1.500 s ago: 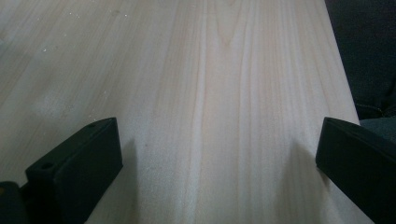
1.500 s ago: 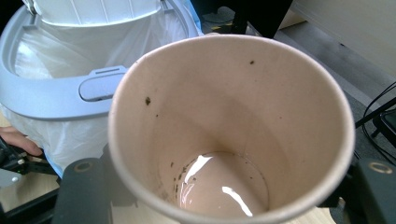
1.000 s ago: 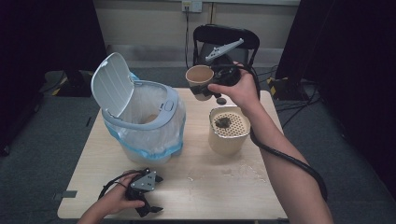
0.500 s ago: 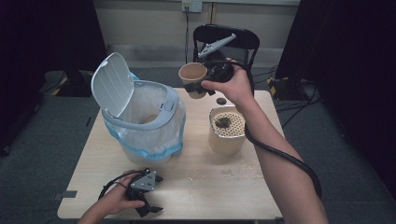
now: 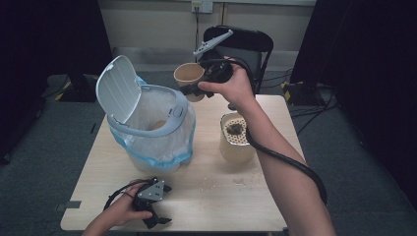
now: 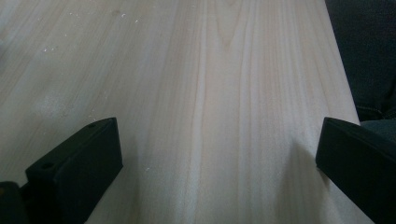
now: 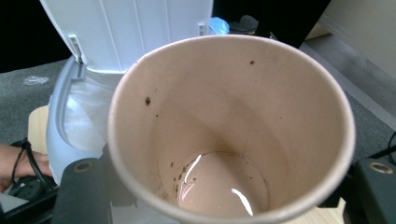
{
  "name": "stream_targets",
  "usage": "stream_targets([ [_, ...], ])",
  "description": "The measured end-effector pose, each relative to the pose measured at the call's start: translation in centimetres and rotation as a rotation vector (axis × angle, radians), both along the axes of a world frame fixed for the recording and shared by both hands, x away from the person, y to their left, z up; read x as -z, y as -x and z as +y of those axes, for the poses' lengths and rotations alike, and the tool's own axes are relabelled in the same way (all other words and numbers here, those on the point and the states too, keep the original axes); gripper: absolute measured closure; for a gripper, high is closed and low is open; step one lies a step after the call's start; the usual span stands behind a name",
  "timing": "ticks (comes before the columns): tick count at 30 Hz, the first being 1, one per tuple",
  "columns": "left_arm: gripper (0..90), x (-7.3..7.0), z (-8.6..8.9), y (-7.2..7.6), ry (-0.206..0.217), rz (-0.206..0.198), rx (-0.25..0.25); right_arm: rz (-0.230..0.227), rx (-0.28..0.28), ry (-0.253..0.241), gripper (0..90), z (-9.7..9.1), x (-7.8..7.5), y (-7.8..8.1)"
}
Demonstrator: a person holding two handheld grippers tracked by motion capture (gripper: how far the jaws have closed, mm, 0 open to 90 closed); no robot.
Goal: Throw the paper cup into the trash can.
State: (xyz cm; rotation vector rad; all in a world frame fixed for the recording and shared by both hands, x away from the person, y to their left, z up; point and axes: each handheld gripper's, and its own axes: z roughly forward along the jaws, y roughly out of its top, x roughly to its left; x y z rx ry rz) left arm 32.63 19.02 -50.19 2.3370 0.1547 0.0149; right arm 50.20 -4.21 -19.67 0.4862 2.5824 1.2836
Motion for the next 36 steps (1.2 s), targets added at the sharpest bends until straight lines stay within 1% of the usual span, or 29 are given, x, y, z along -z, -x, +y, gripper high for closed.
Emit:
stream_targets([
  [3,0.0,0.1,0.0,0.0,0.012,-0.005,0.006,-0.002,-0.015,-0.001,28.8,0.8,-0.2,0.2],
  [4,0.0,0.0,0.0,0.0,0.004,-0.002,0.002,-0.002,-0.017,-0.001,28.9,1.1,-0.3,0.2],
  [5,0.0,0.0,0.0,0.0,0.004,-0.002,0.002,-0.002,-0.017,-0.001,28.9,1.1,-0.3,0.2],
  [6,0.0,0.0,0.0,0.0,0.006,-0.003,0.002,-0.005,-0.027,0.002,28.8,1.6,-0.4,0.3],
  [9,0.0,0.0,0.0,0.0,0.005,-0.001,0.001,-0.009,-0.042,0.007,28.9,2.4,-0.4,0.5],
  [15,0.0,0.0,0.0,0.0,0.005,-0.001,0.002,-0.008,-0.065,-0.008,28.8,3.8,-0.5,0.9],
  [26,0.0,0.0,0.0,0.0,0.004,-0.001,0.001,-0.009,-0.095,-0.001,28.7,5.7,-0.1,1.1],
  [29,0.0,0.0,0.0,0.0,0.004,-0.001,0.001,0.002,-0.096,-0.003,28.7,6.0,0.1,1.1],
  [31,0.0,0.0,0.0,0.0,0.004,-0.001,0.002,-0.002,-0.102,-0.006,28.7,6.1,0.2,1.0],
  [32,0.0,0.1,0.0,0.0,0.012,-0.005,0.006,0.002,-0.102,-0.006,28.6,6.3,0.4,1.1],
  [36,0.0,0.1,0.0,-0.1,0.012,-0.006,0.007,0.006,-0.107,-0.008,28.6,6.9,0.6,1.2],
])
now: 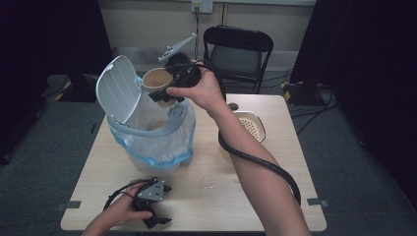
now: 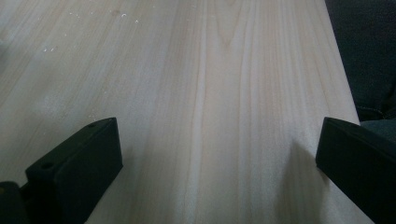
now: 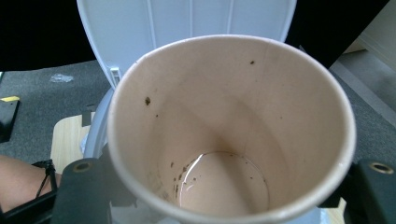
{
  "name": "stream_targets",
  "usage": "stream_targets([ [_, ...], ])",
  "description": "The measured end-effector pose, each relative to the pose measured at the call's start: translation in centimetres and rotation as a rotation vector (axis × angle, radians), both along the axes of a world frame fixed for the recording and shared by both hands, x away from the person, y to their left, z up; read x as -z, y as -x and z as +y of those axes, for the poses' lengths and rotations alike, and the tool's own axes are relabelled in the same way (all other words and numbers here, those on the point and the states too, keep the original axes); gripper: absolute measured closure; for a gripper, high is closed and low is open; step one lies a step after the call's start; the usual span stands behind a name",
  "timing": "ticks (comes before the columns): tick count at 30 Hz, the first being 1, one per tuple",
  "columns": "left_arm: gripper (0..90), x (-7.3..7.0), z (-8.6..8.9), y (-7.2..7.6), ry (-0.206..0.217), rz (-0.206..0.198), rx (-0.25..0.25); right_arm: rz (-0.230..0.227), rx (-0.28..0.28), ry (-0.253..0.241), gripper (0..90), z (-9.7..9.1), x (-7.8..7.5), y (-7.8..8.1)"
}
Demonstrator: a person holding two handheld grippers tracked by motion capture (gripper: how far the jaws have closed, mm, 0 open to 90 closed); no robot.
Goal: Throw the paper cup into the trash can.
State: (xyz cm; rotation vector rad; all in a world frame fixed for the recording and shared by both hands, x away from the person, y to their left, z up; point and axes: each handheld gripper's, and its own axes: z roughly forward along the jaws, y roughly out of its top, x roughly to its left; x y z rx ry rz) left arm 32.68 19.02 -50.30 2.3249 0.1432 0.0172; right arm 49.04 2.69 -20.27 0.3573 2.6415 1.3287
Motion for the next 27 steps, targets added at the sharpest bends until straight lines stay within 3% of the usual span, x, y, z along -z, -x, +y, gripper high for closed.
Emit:
stream_targets([
  [15,0.0,-0.1,0.0,0.1,-0.009,0.006,-0.006,0.010,-0.036,0.000,28.0,1.8,1.4,-0.2],
  [17,0.0,-0.1,0.0,0.1,-0.009,0.006,-0.006,0.021,-0.054,-0.037,26.3,2.0,1.6,-0.2],
  [19,0.0,-0.1,0.0,0.1,-0.008,0.004,-0.006,0.028,-0.058,-0.042,24.7,2.1,1.7,-0.2],
  [20,0.0,-0.1,0.0,0.1,-0.006,0.003,-0.005,0.032,-0.064,-0.043,15.6,2.1,1.8,-0.2],
  [21,0.0,-0.1,0.0,0.1,-0.008,0.005,-0.006,0.033,-0.062,-0.033,14.4,2.1,1.8,-0.2],
  [27,0.0,0.0,0.0,0.0,0.002,0.000,0.001,0.036,-0.075,-0.042,14.8,1.6,1.6,-0.1],
])
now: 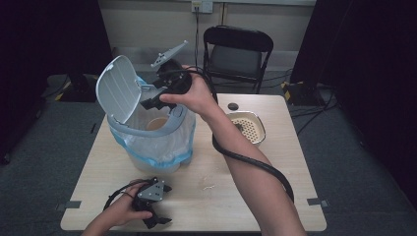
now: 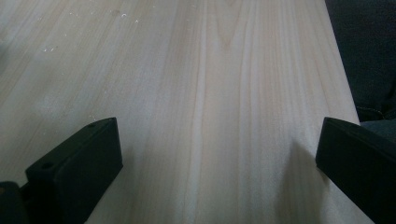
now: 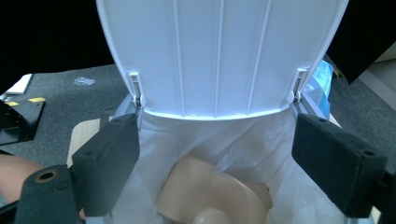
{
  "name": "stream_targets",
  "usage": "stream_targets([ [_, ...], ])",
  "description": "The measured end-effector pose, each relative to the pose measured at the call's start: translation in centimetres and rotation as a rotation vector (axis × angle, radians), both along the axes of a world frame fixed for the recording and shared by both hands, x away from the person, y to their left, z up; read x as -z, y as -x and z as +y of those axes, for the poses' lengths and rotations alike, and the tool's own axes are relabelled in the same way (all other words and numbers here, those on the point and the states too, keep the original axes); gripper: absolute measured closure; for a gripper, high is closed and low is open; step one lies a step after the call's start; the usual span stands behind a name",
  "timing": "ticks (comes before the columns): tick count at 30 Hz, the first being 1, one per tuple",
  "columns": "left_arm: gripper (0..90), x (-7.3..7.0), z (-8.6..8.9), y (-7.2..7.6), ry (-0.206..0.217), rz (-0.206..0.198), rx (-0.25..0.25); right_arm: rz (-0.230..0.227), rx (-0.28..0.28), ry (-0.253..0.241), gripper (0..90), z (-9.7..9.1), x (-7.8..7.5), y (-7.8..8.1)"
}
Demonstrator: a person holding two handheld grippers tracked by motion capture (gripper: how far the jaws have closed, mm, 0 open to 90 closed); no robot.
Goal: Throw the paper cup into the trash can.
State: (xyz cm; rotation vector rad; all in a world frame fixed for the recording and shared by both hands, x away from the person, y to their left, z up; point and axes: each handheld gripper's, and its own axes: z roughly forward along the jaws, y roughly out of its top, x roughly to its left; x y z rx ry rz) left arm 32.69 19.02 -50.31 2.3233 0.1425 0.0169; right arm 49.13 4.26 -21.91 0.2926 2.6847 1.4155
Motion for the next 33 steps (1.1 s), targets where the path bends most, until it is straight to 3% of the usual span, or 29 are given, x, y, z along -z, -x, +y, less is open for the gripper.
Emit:
stream_targets([
  [9,0.0,-0.1,0.0,0.1,-0.010,0.006,-0.007,0.013,0.002,0.021,14.9,-2.3,0.0,0.5],
  [16,0.0,-0.1,0.0,0.1,-0.011,0.007,-0.006,0.023,0.025,0.016,14.9,-5.5,0.3,1.2],
  [25,0.0,-0.1,0.0,0.0,-0.012,-0.002,-0.005,0.039,0.085,-0.007,14.8,-10.8,1.4,2.2],
  [33,0.0,-0.1,0.0,0.0,-0.012,-0.002,-0.005,0.042,0.111,0.011,14.5,-13.6,3.0,2.7],
])
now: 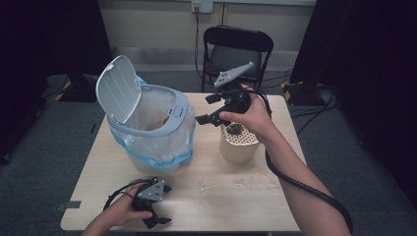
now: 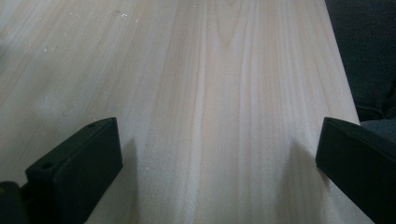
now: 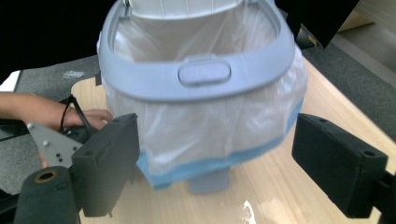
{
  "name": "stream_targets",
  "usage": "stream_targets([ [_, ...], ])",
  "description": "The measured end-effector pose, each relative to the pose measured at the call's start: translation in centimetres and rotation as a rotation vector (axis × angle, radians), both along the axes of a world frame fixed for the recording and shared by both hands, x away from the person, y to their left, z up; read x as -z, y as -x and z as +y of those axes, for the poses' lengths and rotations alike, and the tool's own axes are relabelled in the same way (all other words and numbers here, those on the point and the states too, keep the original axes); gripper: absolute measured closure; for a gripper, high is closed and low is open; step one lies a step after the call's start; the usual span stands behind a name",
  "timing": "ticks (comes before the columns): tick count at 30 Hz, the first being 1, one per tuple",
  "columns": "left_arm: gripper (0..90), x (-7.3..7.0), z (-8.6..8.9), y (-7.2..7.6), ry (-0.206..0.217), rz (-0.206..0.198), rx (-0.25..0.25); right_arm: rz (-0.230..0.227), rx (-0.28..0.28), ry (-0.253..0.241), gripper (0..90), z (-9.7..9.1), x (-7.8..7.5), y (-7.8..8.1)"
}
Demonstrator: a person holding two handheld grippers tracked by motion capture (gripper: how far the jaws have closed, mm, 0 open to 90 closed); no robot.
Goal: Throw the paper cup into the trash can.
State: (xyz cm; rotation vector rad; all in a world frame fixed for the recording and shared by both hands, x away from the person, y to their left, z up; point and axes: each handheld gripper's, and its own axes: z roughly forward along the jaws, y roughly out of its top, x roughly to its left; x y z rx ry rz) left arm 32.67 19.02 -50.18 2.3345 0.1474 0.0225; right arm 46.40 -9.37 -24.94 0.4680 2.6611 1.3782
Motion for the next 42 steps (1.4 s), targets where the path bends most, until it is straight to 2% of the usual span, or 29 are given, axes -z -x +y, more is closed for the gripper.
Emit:
stream_targets([
  [4,0.0,0.0,0.0,0.0,0.000,0.000,0.000,-0.004,0.015,0.011,14.5,-1.3,1.4,0.6],
  [7,0.0,0.0,0.0,0.0,0.000,0.000,0.000,0.008,0.023,0.018,14.6,-1.6,2.0,0.9],
  [8,0.0,0.0,0.0,0.0,0.000,0.000,0.000,-0.005,0.017,0.045,14.5,-1.9,2.7,1.3],
  [9,0.0,0.0,0.0,0.0,0.002,0.001,0.002,-0.005,0.017,0.045,14.5,-1.9,2.7,1.3],
  [10,0.0,0.0,0.0,0.0,0.002,0.001,0.002,-0.004,0.023,0.055,14.4,-2.2,3.3,1.6],
  [19,0.0,0.1,0.0,-0.1,0.009,-0.007,0.007,0.016,0.026,0.060,14.5,-3.5,6.0,2.5],
  [20,0.0,0.0,0.0,-0.1,-0.009,-0.009,0.007,0.019,0.030,0.054,14.5,-3.9,6.6,2.7],
  [27,0.0,0.0,0.0,-0.1,-0.008,-0.010,0.007,0.016,0.043,0.074,14.6,-5.7,8.2,3.5],
  [29,0.0,0.0,0.0,0.0,0.000,0.007,-0.001,0.014,0.054,0.073,14.6,-6.3,8.5,3.6],
  [32,0.0,0.0,0.0,0.0,-0.001,0.007,-0.002,0.016,0.072,0.066,14.6,-6.8,8.8,3.8],
  [36,0.0,0.0,0.0,0.0,-0.001,0.007,-0.002,0.013,0.084,0.079,14.6,-7.8,9.5,4.1],
  [42,0.0,0.1,0.0,0.0,0.005,0.004,0.000,0.022,0.101,0.082,14.6,-9.3,11.2,4.7],
])
